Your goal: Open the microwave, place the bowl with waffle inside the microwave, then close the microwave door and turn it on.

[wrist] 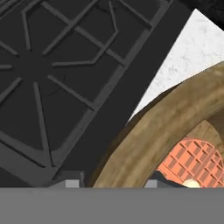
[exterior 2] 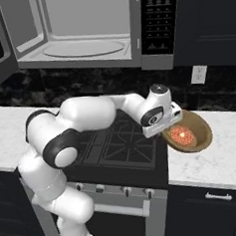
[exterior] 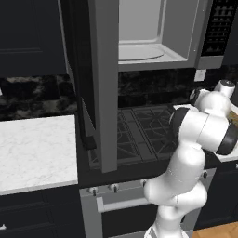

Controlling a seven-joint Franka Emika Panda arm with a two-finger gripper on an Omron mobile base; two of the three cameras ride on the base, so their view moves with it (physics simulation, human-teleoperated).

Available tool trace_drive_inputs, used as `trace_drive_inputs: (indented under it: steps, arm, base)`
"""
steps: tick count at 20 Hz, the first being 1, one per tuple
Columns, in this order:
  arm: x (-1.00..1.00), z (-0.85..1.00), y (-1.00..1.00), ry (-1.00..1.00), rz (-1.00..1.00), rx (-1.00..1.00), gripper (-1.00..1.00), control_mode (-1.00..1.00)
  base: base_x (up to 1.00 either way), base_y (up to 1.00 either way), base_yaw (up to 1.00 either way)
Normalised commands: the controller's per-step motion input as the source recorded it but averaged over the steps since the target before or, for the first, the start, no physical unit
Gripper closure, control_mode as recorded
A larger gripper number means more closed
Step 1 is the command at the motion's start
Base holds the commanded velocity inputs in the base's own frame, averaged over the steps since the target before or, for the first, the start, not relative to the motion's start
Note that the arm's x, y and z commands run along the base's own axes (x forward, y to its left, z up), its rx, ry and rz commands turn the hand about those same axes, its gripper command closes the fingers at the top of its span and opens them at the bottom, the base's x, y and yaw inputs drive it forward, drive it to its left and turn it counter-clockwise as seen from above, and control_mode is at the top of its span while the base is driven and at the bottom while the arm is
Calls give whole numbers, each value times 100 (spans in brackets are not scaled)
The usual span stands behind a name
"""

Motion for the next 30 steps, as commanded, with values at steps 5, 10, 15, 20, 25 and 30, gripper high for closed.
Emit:
trace_drive_inputs:
  steps: [5, 10, 15, 20, 25, 30]
  arm:
    - [-40, 75, 89, -10, 54, -24, 100, -100]
    - [-26, 16, 39, 9, 30, -12, 100, -100]
    - [0, -1, 11, 1, 5, -2, 100, -100]
    - [-4, 24, 47, 3, 19, 0, 100, -100]
    - [-13, 74, 63, 0, 22, 0, 100, -100]
    - [-22, 89, 65, 0, 18, -2, 100, -100]
  base:
    - [0, 0, 0]
    - [0, 0, 0]
    - [0, 0, 0]
    - [0, 0, 0]
    - [0, 0, 0]
    - [0, 0, 0]
